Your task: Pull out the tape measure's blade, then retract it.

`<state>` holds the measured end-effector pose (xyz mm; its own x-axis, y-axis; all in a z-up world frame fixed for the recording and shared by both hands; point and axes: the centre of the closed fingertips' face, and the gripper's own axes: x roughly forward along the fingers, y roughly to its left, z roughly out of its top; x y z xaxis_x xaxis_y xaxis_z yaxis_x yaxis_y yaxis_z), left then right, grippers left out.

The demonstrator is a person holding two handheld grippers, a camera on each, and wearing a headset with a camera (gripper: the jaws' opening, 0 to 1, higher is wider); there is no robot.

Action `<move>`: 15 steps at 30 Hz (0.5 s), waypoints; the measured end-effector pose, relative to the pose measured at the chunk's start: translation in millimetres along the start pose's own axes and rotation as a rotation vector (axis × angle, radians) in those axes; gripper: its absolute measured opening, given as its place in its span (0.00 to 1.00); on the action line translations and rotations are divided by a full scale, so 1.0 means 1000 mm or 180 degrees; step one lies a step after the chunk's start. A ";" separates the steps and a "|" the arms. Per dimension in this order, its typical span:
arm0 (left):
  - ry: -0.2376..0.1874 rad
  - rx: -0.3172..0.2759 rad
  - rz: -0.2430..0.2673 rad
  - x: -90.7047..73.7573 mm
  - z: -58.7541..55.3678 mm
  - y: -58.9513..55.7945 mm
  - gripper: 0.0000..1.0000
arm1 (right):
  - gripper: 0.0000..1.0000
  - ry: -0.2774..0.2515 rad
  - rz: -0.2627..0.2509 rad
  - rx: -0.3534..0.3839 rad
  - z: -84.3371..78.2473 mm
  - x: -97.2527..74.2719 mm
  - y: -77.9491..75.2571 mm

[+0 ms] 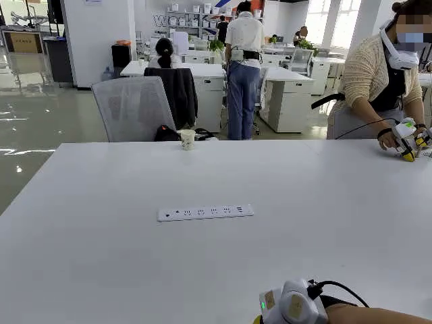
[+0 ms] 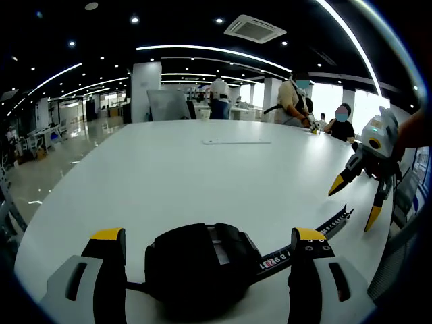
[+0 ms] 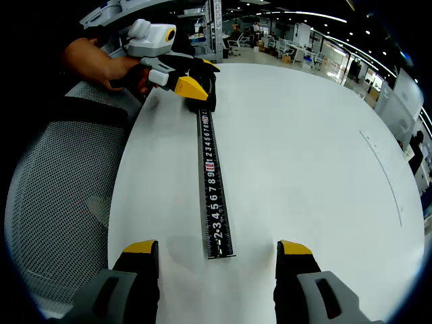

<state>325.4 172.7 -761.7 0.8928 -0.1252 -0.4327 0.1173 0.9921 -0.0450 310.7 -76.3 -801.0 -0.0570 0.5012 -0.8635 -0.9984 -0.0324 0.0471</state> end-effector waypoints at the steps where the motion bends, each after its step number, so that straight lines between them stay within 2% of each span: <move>1: 0.0002 -0.0006 -0.0001 0.000 0.000 0.000 0.99 | 0.67 0.0001 0.0006 -0.0004 0.000 0.000 0.000; 8: -0.0011 -0.0060 0.0020 -0.001 0.001 0.003 0.99 | 0.55 0.0071 -0.0013 -0.0058 -0.004 0.001 -0.003; 15: -0.0006 -0.0046 0.0002 0.000 0.000 0.001 0.99 | 0.41 0.0080 -0.0008 -0.0078 -0.004 0.000 -0.004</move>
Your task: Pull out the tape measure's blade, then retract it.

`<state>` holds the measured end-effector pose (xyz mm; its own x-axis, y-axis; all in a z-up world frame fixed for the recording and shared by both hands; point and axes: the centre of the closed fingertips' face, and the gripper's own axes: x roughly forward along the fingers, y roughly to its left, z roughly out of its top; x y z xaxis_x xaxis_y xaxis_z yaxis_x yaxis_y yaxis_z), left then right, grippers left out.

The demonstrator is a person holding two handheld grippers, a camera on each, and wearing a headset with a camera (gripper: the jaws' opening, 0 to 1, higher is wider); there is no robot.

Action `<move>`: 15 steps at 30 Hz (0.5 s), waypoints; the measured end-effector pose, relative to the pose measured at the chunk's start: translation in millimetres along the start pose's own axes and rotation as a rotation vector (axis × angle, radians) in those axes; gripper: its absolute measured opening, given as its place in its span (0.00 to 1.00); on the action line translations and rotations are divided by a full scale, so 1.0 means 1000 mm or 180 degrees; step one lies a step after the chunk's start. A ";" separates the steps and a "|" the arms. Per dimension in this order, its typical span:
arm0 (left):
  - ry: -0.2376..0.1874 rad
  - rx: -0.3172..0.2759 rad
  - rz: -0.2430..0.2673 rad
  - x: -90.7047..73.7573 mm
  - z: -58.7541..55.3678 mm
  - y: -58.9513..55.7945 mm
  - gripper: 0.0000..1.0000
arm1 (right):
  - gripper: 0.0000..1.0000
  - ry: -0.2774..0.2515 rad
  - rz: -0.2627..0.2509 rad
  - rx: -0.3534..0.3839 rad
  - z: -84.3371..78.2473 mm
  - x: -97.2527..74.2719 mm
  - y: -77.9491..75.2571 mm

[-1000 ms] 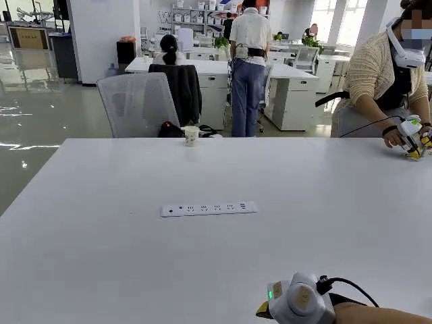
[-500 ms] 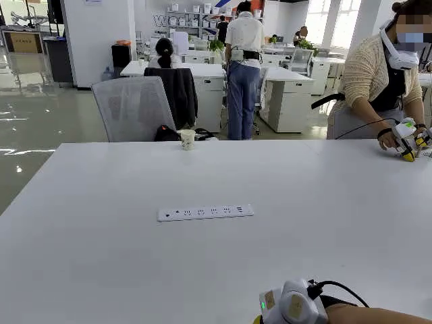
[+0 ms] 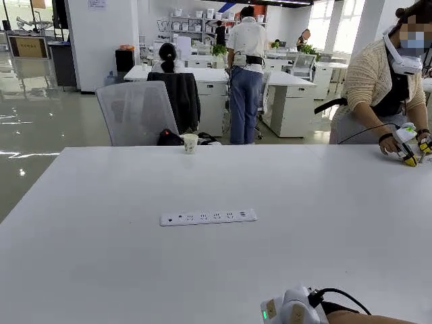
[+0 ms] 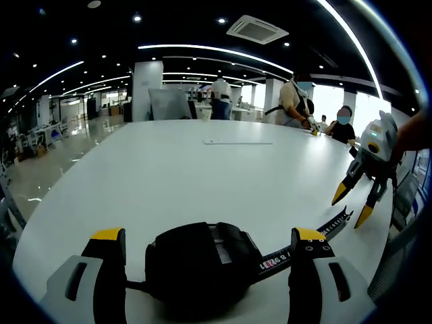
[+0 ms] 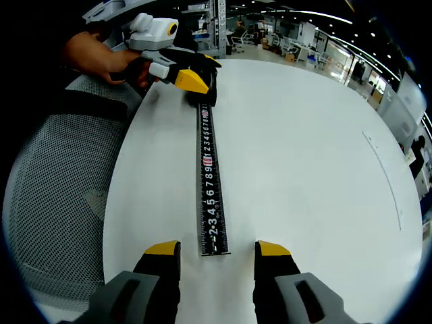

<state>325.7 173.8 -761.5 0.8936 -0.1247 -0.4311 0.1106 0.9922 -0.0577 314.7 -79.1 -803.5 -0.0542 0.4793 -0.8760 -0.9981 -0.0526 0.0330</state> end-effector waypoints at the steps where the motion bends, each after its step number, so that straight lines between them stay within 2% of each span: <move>1: 0.0003 0.0001 -0.0001 0.000 0.000 0.000 0.99 | 0.39 0.0001 -0.0004 0.0004 0.000 0.000 -0.001; 6: 0.0005 -0.0010 0.0005 0.000 0.000 0.001 0.99 | 0.25 0.0005 0.0034 0.0047 -0.001 0.000 0.000; 15: 0.0000 -0.0022 0.0012 -0.001 0.000 0.002 0.99 | 0.21 0.0060 0.0067 -0.0093 -0.004 0.003 0.003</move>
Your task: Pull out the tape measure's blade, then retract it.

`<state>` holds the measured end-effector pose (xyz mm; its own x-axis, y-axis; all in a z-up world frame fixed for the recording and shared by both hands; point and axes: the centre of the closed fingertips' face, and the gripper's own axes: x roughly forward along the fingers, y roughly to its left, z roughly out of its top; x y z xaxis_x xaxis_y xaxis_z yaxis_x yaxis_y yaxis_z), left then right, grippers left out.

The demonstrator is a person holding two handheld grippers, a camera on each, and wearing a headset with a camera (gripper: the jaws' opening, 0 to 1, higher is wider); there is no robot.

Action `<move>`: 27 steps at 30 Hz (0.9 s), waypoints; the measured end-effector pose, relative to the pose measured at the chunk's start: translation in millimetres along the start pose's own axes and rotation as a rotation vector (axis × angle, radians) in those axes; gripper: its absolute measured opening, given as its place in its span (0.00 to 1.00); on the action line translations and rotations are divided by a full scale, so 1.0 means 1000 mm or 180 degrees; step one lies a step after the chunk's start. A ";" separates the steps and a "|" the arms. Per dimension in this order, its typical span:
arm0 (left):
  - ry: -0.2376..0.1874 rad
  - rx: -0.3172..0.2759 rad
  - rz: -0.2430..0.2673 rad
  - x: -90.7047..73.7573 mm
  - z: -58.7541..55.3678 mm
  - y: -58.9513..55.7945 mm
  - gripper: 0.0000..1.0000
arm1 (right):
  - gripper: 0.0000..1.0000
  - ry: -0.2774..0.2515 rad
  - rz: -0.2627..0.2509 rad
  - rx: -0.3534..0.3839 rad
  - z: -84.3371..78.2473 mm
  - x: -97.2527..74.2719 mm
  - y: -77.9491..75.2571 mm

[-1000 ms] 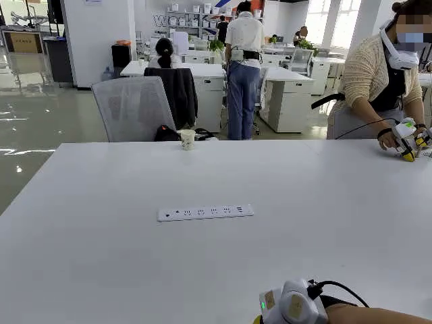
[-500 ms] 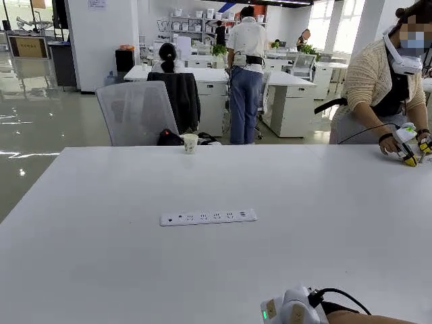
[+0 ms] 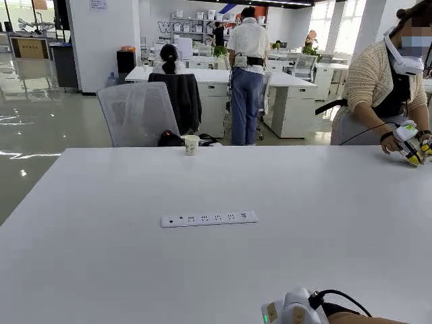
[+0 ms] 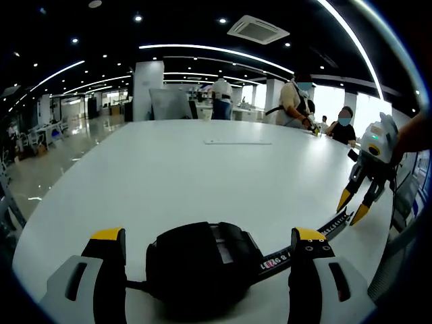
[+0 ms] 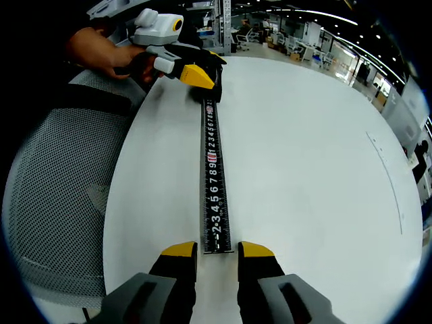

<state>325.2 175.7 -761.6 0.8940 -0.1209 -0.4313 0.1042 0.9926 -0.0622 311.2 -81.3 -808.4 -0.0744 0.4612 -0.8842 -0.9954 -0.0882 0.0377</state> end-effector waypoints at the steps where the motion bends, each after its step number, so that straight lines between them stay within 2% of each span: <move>1: 0.0001 0.0003 0.0002 0.000 0.000 0.000 0.99 | 0.20 0.0004 -0.0002 -0.0018 0.000 0.000 0.000; 7: -0.0016 -0.0010 0.0017 0.000 0.001 0.000 0.99 | 0.13 0.0020 -0.0021 -0.0059 -0.001 0.000 -0.002; 9: -0.0015 0.0026 0.0053 0.000 0.001 0.003 0.99 | 0.13 0.0031 -0.0028 -0.0097 0.000 0.000 -0.001; 11: -0.0021 -0.0020 0.0045 0.000 0.001 0.002 0.99 | 0.13 0.0040 -0.0034 -0.0113 0.000 0.000 -0.001; 17: -0.0033 -0.0025 0.0088 0.000 0.002 0.006 0.98 | 0.12 0.0158 -0.0055 -0.0147 0.000 0.001 -0.002; 27: 0.0028 -0.0037 0.0054 0.000 -0.002 0.004 0.89 | 0.11 0.0078 -0.0009 -0.0014 -0.001 0.001 -0.004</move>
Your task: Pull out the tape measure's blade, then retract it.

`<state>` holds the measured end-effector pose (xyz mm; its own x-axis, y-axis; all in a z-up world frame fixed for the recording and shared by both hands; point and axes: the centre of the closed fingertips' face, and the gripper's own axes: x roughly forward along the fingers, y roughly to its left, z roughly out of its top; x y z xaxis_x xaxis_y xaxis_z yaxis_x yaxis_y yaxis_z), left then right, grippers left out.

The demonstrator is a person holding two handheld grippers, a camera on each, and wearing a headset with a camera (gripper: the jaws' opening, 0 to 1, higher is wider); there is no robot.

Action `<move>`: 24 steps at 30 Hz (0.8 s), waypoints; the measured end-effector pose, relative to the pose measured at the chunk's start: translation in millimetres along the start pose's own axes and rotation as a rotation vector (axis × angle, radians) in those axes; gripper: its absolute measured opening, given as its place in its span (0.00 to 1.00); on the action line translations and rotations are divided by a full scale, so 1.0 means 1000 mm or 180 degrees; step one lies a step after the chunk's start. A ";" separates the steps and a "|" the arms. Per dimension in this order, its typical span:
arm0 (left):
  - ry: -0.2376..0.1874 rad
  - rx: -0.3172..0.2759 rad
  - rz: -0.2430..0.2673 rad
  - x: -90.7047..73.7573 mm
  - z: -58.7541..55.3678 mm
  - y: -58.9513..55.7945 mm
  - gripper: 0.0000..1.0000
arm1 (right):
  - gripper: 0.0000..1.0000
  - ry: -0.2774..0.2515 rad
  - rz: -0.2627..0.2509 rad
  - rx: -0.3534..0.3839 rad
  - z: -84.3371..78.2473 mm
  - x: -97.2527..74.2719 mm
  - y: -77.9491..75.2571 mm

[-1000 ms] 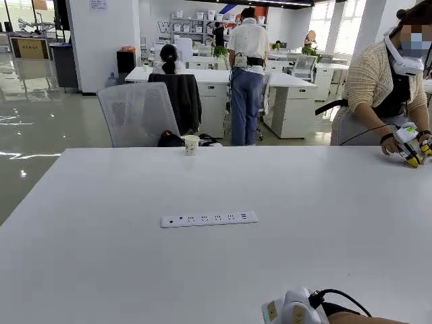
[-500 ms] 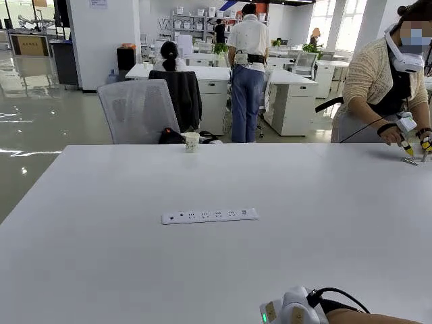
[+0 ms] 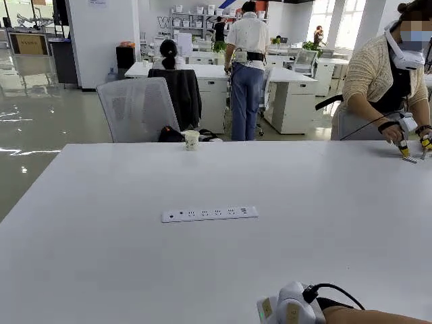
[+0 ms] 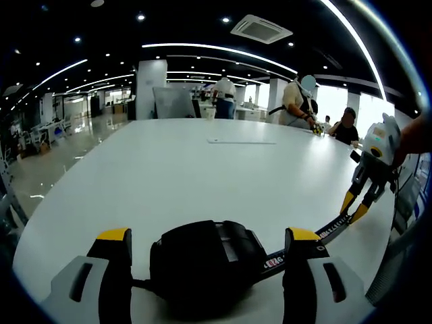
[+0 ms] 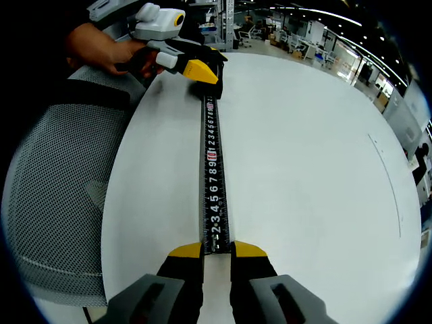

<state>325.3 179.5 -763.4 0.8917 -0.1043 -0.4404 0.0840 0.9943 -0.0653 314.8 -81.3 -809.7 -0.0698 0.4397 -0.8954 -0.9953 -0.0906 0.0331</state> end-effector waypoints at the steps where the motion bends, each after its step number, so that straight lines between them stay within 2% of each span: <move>1: 0.0005 -0.0003 -0.0002 0.000 0.000 0.000 0.88 | 0.11 -0.0002 0.0001 0.0007 0.000 0.000 0.000; 5: 0.0106 -0.0035 -0.0008 0.000 -0.006 0.000 0.83 | 0.11 0.0030 0.0000 0.0090 0.001 0.000 0.000; 7: 0.0126 -0.0024 -0.0022 0.001 -0.008 -0.001 0.77 | 0.11 0.0034 0.0002 0.0135 0.001 0.000 0.000; 11: 0.0184 -0.0027 -0.0053 0.000 -0.011 -0.005 0.74 | 0.11 0.0013 0.0009 0.0209 0.001 0.000 -0.001; 22: 0.0218 -0.0116 0.0004 -0.002 -0.011 0.001 0.65 | 0.11 0.0058 -0.0004 0.0307 0.001 0.000 -0.001; 24: 0.0225 -0.0073 0.0015 -0.003 -0.011 0.000 0.65 | 0.11 0.0054 0.0004 0.0337 0.001 0.000 -0.002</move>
<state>317.5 179.8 -771.4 0.8584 -0.1018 -0.5028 0.0690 0.9941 -0.0834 316.5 -80.4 -809.1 -0.0708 0.4244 -0.9027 -0.9968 0.0040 0.0801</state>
